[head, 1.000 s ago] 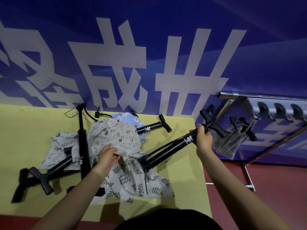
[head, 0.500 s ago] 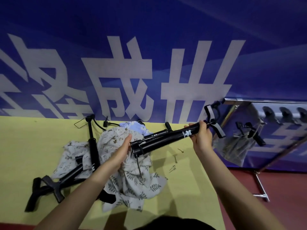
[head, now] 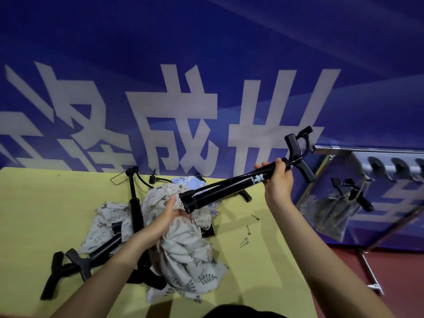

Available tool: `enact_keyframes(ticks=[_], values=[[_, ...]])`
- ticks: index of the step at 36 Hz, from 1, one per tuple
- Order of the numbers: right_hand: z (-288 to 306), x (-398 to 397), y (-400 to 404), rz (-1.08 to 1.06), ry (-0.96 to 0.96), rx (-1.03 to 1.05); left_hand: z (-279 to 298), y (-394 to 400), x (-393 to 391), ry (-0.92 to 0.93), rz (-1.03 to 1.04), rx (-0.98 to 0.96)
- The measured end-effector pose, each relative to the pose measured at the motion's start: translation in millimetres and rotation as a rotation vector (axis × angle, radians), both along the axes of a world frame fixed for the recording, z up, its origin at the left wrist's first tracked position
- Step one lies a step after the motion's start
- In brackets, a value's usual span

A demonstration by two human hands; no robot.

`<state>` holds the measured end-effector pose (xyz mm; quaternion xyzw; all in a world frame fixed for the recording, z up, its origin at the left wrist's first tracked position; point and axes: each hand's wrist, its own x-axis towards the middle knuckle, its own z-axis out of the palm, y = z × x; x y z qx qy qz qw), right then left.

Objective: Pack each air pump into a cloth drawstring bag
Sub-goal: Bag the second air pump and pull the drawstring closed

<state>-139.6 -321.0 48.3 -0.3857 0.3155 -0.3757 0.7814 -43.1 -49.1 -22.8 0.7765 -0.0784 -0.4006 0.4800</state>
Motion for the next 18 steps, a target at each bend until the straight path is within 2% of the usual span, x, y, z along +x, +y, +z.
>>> enact_keyframes(ticks=[2, 4, 10, 18], values=[[2, 0, 6, 0.022, 0.006, -0.018, 7, -5, 4, 0.014, 0.06, -0.047], [0, 0, 11, 0.034, 0.007, -0.037, 31, -16, -8, -0.025, 0.014, -0.077], [-4, -5, 15, 0.068, -0.027, -0.056, 27, -23, -16, 0.064, 0.011, -0.207], [-6, -10, 15, 0.063, -0.044, -0.006, 36, -31, -24, 0.069, -0.027, -0.138]])
